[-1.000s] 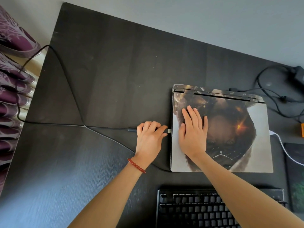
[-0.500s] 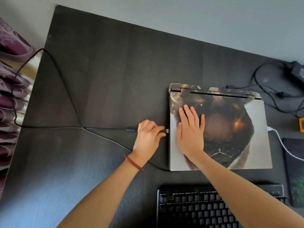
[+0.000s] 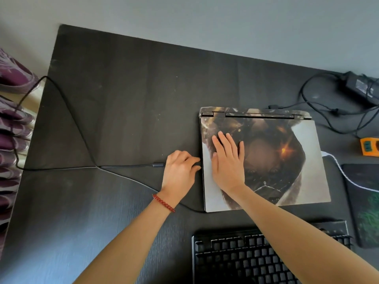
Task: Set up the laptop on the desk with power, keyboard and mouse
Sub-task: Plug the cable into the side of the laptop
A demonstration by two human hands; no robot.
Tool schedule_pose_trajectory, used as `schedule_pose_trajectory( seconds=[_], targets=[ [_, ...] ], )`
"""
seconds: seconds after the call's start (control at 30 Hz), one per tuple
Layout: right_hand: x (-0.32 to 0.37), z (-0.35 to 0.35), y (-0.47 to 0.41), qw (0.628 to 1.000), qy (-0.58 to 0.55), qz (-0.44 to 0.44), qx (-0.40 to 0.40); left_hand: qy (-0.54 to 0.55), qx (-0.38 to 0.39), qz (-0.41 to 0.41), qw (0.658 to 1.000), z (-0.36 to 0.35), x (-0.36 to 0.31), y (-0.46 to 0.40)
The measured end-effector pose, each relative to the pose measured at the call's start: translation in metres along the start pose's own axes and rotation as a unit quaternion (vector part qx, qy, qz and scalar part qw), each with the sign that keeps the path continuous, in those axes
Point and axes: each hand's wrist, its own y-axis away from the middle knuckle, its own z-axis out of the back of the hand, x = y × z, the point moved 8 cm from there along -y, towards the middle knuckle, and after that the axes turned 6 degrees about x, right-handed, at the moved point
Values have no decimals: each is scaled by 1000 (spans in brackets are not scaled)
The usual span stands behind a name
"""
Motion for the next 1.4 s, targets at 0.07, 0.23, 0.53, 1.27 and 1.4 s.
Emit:
schedule_pose_trajectory(
  seconds=[0.07,0.23,0.53,1.27,1.4],
  targets=[
    [-3,4,1,999,-52,9,9,-18,3,42,999,1,-6,4],
    [-31,13,37,994,-111,-5,19,-97,-8,54,994,-4,-39,26],
    [-219,29,133,915,-171,-364,34,-230,196,12,953,-53,-56,50],
    [-255,38,171,916,-227,-330,5,-270,220,41,936,-65,-101,50],
    [-268,67,224,891,-336,-290,-100,-232,216,-9,948,-90,-173,43]
  ],
)
